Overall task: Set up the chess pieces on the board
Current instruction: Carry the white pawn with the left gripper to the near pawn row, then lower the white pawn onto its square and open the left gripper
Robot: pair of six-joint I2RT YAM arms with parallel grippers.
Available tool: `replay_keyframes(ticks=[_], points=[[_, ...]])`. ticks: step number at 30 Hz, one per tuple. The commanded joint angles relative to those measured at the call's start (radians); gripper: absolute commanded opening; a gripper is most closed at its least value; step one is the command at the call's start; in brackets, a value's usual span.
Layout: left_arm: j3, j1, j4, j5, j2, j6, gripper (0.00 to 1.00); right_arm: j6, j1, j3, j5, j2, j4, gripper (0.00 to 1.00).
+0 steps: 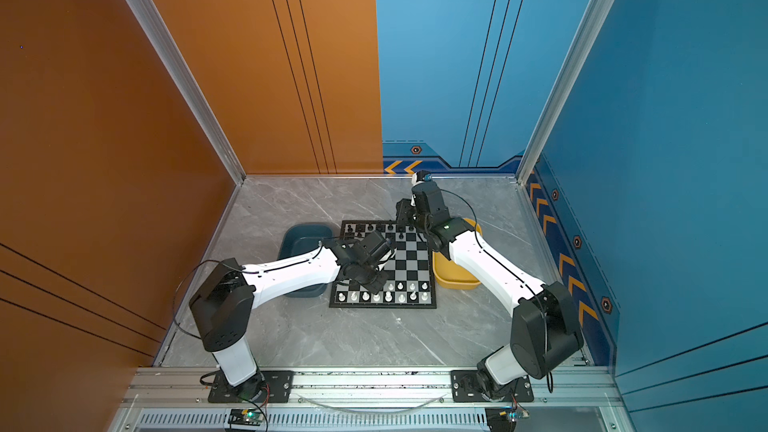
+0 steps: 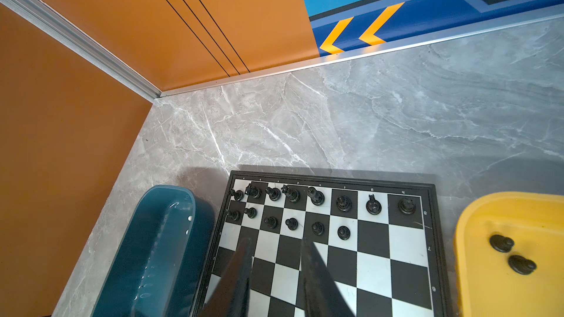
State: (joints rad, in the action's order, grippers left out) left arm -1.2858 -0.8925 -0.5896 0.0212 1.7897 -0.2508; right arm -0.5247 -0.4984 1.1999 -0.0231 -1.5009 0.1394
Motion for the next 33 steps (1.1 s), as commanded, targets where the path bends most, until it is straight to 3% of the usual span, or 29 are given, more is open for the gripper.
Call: replay_keyframes(ticks=[1, 33], points=[[-0.033, -0.012, -0.041, 0.031, 0.023, 0.005, 0.00, 0.003, 0.002, -0.011, 0.009, 0.021, 0.002, 0.30], [-0.059, -0.016, -0.061, 0.051, 0.088, 0.001, 0.03, 0.002, 0.003, -0.012, 0.011, 0.017, 0.002, 0.30]])
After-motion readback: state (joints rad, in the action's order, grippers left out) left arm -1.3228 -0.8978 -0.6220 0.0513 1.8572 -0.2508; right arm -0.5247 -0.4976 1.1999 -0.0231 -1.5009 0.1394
